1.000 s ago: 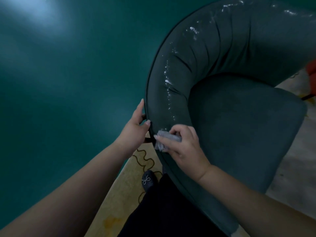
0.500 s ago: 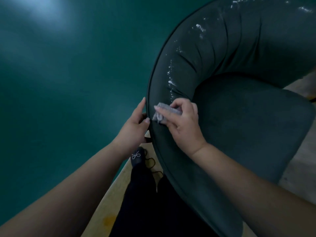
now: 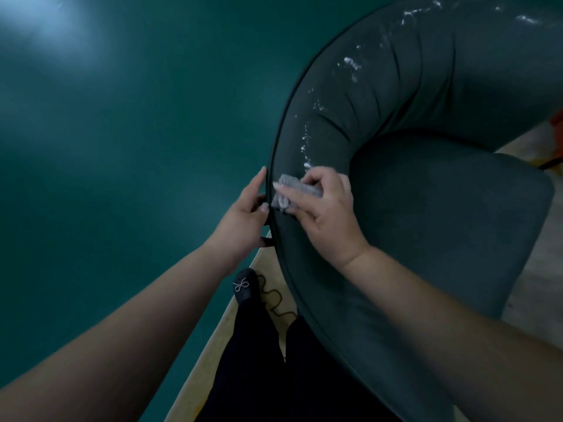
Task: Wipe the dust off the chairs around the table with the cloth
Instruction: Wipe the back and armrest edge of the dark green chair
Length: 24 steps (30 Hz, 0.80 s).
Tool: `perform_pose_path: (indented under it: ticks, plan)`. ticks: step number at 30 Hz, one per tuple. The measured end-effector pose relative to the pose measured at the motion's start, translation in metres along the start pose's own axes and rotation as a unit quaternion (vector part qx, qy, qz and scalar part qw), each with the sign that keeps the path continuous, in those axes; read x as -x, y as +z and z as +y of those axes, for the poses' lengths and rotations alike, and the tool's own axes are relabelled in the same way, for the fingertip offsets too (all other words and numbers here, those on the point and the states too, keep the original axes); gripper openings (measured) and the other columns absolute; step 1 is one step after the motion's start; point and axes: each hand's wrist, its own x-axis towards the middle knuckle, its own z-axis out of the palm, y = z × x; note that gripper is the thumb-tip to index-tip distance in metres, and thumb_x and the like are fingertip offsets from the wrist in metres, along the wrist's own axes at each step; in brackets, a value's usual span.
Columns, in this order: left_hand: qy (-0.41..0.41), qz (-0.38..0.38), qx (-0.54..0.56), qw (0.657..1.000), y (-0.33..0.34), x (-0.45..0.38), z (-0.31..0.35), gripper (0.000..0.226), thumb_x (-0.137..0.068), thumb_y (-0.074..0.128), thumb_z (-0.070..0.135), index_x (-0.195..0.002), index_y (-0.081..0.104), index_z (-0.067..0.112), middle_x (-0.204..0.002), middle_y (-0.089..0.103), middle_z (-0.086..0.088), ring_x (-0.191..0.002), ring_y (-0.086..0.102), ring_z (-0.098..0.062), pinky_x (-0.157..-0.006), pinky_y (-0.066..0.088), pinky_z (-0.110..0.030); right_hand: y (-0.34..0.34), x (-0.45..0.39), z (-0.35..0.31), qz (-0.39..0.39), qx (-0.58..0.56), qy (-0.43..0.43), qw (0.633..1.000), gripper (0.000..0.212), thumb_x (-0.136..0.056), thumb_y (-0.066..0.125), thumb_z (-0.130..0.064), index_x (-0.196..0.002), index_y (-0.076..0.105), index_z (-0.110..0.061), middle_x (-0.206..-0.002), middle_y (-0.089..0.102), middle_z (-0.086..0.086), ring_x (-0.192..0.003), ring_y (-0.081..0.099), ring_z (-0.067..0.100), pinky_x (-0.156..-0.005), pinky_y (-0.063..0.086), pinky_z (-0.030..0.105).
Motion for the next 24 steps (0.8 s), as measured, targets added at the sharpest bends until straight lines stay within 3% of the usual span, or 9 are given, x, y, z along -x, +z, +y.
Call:
perform_pose_path:
  ticks: [4,9,13,17,21,24]
  plan:
    - [0.002,-0.02,-0.021,1.0,-0.005,-0.005,0.004,0.058,-0.103,0.035,0.007,-0.145,0.027,0.046,-0.124,0.061,0.003,-0.103,0.061,-0.014,-0.071,0.058,-0.035,-0.004,0.047,-0.001,-0.02,-0.02,-0.009,1.0,0.036,-0.09,0.059,-0.021,-0.121,0.065,-0.037,-0.109,0.048,0.003,-0.1,0.042,0.025,-0.083,0.046,0.043]
    - [0.001,-0.033,-0.048,0.998,-0.009,-0.016,0.007,0.062,-0.101,0.041,0.011,-0.145,0.025,0.051,-0.125,0.059,0.007,-0.096,0.062,-0.006,-0.07,0.058,-0.034,0.004,-0.017,0.005,0.034,0.001,0.044,0.998,0.042,-0.085,0.066,-0.009,-0.119,0.067,-0.033,-0.106,0.05,0.009,-0.097,0.042,0.03,-0.085,0.046,0.045]
    - [0.028,-0.032,-0.119,0.992,-0.012,-0.029,0.018,0.066,-0.099,0.049,0.014,-0.147,0.019,0.049,-0.139,0.05,0.006,-0.114,0.057,-0.017,-0.092,0.052,-0.049,0.007,-0.013,0.003,0.034,-0.011,0.061,0.998,0.043,-0.085,0.069,-0.008,-0.119,0.067,-0.033,-0.108,0.048,0.006,-0.099,0.041,0.025,-0.087,0.045,0.042]
    - [0.045,-0.072,-0.166,0.982,-0.018,-0.04,0.023,0.08,-0.096,0.053,0.008,-0.147,0.012,0.053,-0.141,0.048,0.01,-0.104,0.064,-0.017,-0.089,0.055,-0.047,0.006,0.016,-0.003,0.03,-0.022,0.064,0.997,0.04,-0.087,0.065,-0.01,-0.119,0.067,-0.034,-0.108,0.047,0.005,-0.101,0.039,0.022,-0.089,0.044,0.035]
    - [0.047,-0.112,-0.148,0.981,-0.024,-0.046,0.02,0.082,-0.095,0.051,0.003,-0.144,0.014,0.058,-0.14,0.047,0.018,-0.097,0.067,-0.008,-0.081,0.058,-0.037,0.014,-0.032,0.0,0.103,-0.024,0.138,0.985,0.043,-0.084,0.068,-0.002,-0.118,0.068,-0.029,-0.106,0.047,0.008,-0.098,0.041,0.028,-0.088,0.04,0.025]
    - [0.047,-0.128,-0.162,0.977,-0.025,-0.048,0.023,0.085,-0.095,0.052,0.003,-0.144,0.011,0.059,-0.142,0.045,0.02,-0.106,0.064,-0.012,-0.09,0.055,-0.043,0.015,-0.028,0.0,0.102,-0.041,0.144,0.983,0.048,-0.083,0.069,0.0,-0.12,0.065,-0.03,-0.106,0.043,0.003,-0.099,0.041,0.025,-0.09,0.036,0.015]
